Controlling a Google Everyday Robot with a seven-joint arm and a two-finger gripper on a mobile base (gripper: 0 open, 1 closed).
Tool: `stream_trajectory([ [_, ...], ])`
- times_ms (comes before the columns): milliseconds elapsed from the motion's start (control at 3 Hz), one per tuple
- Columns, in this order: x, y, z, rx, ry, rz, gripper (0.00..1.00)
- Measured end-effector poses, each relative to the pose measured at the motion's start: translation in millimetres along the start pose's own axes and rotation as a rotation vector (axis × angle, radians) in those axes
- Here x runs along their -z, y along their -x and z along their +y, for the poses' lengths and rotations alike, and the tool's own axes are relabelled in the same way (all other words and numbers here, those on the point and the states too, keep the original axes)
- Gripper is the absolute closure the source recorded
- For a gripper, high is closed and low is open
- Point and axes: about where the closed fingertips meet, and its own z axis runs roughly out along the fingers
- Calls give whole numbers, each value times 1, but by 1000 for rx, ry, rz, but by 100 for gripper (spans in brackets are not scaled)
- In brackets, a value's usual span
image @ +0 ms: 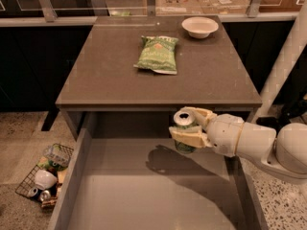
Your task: Place green can into top drawer
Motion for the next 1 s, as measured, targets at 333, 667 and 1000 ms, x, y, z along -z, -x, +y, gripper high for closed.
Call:
stream_trajectory([
  [333,2,-30,-4,-30,9,-21,100],
  [667,2,-59,2,-36,25,-45,100],
  [1000,2,-77,5,-25,40,-45,100],
])
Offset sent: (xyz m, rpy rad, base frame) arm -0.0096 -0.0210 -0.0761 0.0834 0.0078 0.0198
